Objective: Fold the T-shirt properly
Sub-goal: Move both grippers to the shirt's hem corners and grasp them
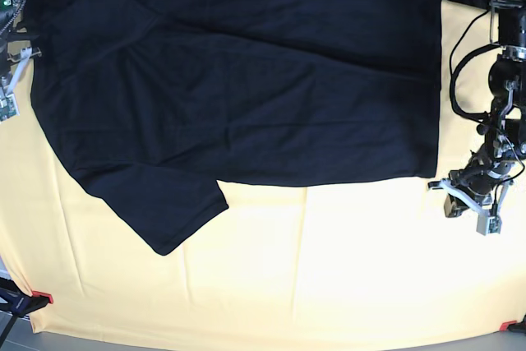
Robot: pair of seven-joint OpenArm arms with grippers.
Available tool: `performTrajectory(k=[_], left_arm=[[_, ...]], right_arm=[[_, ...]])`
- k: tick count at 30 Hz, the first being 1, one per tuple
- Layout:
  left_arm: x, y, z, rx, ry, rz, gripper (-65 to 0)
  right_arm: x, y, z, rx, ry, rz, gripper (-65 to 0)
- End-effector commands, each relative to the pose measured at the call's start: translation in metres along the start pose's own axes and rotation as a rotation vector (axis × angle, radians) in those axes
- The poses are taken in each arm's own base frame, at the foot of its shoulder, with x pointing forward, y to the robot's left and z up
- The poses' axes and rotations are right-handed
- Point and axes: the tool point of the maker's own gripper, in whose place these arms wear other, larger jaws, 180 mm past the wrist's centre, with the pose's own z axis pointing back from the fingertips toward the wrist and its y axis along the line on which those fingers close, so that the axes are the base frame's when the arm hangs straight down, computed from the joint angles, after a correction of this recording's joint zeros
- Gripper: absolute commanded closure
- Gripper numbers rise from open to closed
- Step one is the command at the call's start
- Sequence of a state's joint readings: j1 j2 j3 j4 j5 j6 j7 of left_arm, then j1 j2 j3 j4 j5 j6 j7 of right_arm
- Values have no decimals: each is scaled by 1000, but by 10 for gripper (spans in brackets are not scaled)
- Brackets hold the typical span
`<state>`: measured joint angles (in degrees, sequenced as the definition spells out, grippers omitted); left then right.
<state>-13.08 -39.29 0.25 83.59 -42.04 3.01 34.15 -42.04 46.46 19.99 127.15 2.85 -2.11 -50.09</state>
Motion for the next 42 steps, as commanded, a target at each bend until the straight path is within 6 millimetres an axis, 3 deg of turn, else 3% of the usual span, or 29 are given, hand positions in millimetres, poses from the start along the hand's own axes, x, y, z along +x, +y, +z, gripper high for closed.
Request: performTrajectory(k=[1, 5, 11, 13, 17, 18, 34, 37, 42], left_arm=[[20, 5, 4, -31, -55, 27, 0], [9, 7, 2, -135, -53, 135, 0], [-8, 33, -2, -79, -26, 191, 0], [-16, 36, -4, -64, -5, 180, -75], [-26, 31, -7, -69, 34, 174, -357], [-29, 28, -8, -72, 41, 171, -397], [-86, -8, -13, -155, 170, 199, -403], [-90, -27, -8, -258, 203, 198, -403], [-86, -34, -7, -298, 192, 195, -403]], right_arm=[[9, -10, 1, -35, -35, 12, 0], [8, -9, 1, -32, -34, 12, 0], [8, -8, 2, -31, -33, 8, 0], [7, -7, 2, -29, -33, 3, 0], [8, -7, 2, -29, -34, 3, 0], [8, -7, 2, -29, -34, 3, 0], [8, -7, 2, -29, -34, 3, 0], [8, -7, 2, -29, -34, 3, 0], [8, -7, 2, -30, -36, 3, 0]])
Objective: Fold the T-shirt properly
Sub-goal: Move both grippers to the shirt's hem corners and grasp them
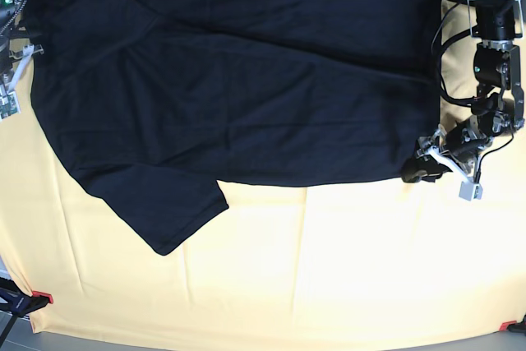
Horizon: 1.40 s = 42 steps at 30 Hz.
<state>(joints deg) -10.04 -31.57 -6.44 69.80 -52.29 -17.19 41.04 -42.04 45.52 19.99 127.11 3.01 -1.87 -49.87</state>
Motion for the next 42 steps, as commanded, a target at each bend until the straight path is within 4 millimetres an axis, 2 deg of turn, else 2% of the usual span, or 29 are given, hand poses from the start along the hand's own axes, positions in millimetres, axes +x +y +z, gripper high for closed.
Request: performTrajectory(k=[1, 7, 10, 13, 14, 17, 18, 22, 23, 25, 30, 33, 37, 42], left_arm=[[2, -4, 3, -22, 20, -18, -403], [6, -22, 4, -125, 0, -34, -384], [7, -21, 5, -119, -5, -39, -250], [6, -13, 4, -78, -2, -73, -19], [6, -9, 4, -56, -1, -70, 0], [6, 1, 3, 1, 0, -46, 0], [6, 3, 3, 12, 0, -51, 0], [7, 4, 3, 18, -1, -59, 0], [7, 4, 3, 19, 0, -60, 0], [6, 4, 3, 20, 0, -61, 0], [7, 4, 3, 21, -2, -62, 0], [6, 4, 3, 19, -1, -64, 0], [7, 4, 3, 19, -1, -65, 0], [7, 4, 3, 18, -1, -64, 0]], right_arm=[[10, -11, 1, -38, -40, 16, 0], [10, -11, 1, -38, -40, 15, 0], [10, -11, 1, -38, -40, 16, 0], [11, -11, 1, -39, -42, 16, 0], [11, -11, 1, -39, -45, 16, 0], [15, -8, 2, -22, -67, 36, 0], [18, -7, 2, -21, -83, 33, -23], [34, 2, -6, 45, -148, -80, -253], [39, 7, -10, 84, -164, -114, -295], [46, 12, -24, 141, -183, -197, -336], [66, 7, -72, 265, -208, -471, -347], [74, 17, -100, 410, -199, -630, -347], [86, 33, -128, 624, -196, -798, -347], [89, 39, -158, 763, -168, -984, -347]])
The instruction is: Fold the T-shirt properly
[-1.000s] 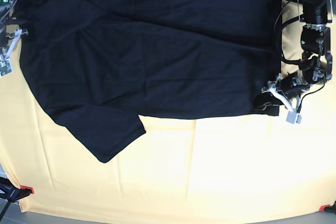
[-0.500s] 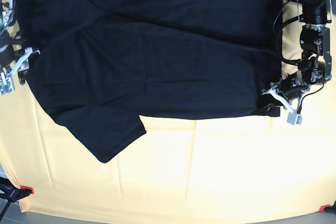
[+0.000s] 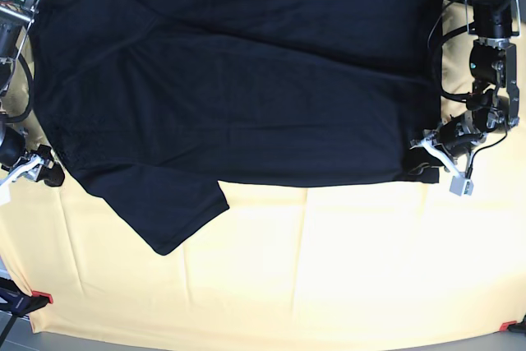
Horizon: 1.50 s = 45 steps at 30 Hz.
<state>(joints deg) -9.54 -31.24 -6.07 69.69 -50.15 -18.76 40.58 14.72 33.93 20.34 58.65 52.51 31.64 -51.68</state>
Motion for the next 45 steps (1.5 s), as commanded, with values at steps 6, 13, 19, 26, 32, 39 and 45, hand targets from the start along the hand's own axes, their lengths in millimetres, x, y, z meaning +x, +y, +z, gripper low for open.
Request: performTrajectory(k=[6, 13, 19, 26, 32, 39, 45], left_arm=[[15, 5, 6, 20, -24, -25, 0], [16, 5, 6, 17, -26, -22, 0], [26, 4, 6, 16, -52, -34, 0], [55, -8, 7, -30, -100, -103, 0], [85, -15, 8, -46, -158, -134, 0], [104, -18, 11, -39, -221, -212, 0], [113, -15, 12, -5, -272, -259, 0]], right_arm=[[6, -8, -12, 75, -8, -125, -347], [-16, 16, -26, 162, 62, -104, -347], [-31, 35, -42, 190, 112, -46, -258], [-11, 30, -39, 168, 86, -12, 0], [12, 32, -36, 167, 49, 10, 0], [37, 29, -38, 123, -27, 60, 0], [46, 27, -40, 95, -65, 94, 0]])
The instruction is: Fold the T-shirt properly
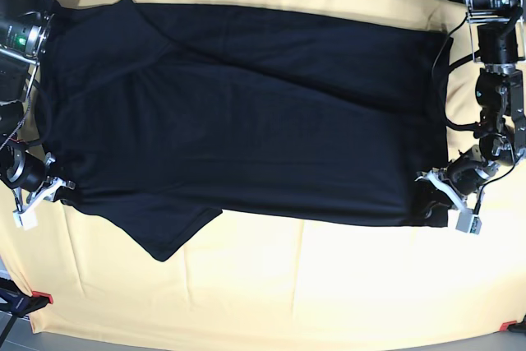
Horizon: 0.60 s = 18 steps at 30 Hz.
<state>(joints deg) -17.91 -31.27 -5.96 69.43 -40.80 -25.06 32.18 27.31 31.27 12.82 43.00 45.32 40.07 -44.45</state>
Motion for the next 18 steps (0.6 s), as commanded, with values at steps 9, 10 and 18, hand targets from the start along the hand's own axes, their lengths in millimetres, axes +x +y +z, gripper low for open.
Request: performTrajectory(k=[9, 10, 18], left_arm=[[37, 10, 4, 42, -103, -77, 0], [38, 10, 4, 43, -107, -83, 0], [58, 9, 3, 42, -142, -100, 0]], right_arm=[[59, 2, 9, -25, -131, 71, 0], [63, 2, 9, -33, -133, 84, 0], [91, 8, 13, -32, -178, 111, 0]])
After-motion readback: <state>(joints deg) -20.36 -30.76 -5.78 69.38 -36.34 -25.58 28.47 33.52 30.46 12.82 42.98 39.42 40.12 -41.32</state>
